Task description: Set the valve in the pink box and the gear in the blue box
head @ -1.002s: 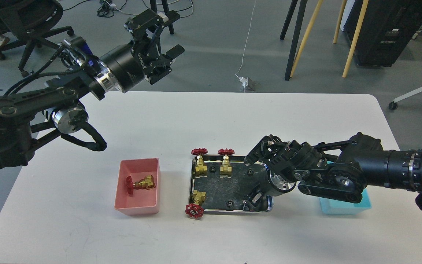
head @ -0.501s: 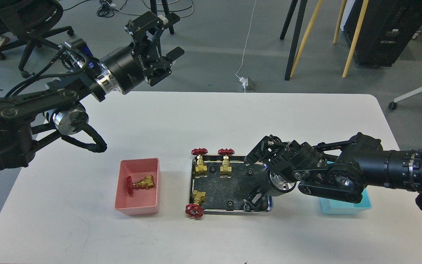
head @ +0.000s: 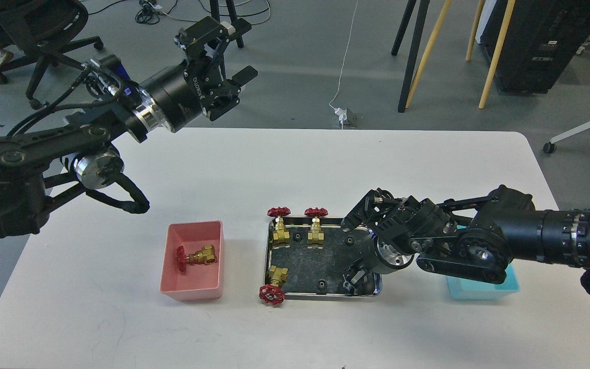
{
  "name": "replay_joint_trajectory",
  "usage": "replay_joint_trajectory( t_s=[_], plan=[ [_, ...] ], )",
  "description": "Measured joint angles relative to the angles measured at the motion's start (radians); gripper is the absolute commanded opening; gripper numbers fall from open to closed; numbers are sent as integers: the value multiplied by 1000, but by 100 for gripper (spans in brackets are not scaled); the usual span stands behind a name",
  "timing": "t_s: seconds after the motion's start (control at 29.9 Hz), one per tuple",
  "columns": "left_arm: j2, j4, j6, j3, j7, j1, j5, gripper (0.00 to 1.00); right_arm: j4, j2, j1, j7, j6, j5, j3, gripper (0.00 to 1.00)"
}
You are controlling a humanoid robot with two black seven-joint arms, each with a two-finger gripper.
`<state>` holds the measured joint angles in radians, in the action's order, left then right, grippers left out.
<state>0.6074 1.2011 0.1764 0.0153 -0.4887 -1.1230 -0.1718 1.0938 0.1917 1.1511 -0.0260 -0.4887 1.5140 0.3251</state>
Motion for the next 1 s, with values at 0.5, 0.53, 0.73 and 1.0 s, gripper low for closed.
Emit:
replay_joint_trajectory(
  t_s=[0.5,0.53,0.73,1.0],
  plan=[
    [-5,0,0,0,0,1,0,89,1,11,71,2,0,-6,-83,11],
    [-5,0,0,0,0,2,0,89,2,22,83,2,0,-7,-93,11],
    [-10,0,0,0,0,4,-1,89,64,175,157,2,0,-18,-141,11],
    [-49,-9,0,0,0,4,-2,89,298,586,147,-3,0,3,-107,11]
  ],
)
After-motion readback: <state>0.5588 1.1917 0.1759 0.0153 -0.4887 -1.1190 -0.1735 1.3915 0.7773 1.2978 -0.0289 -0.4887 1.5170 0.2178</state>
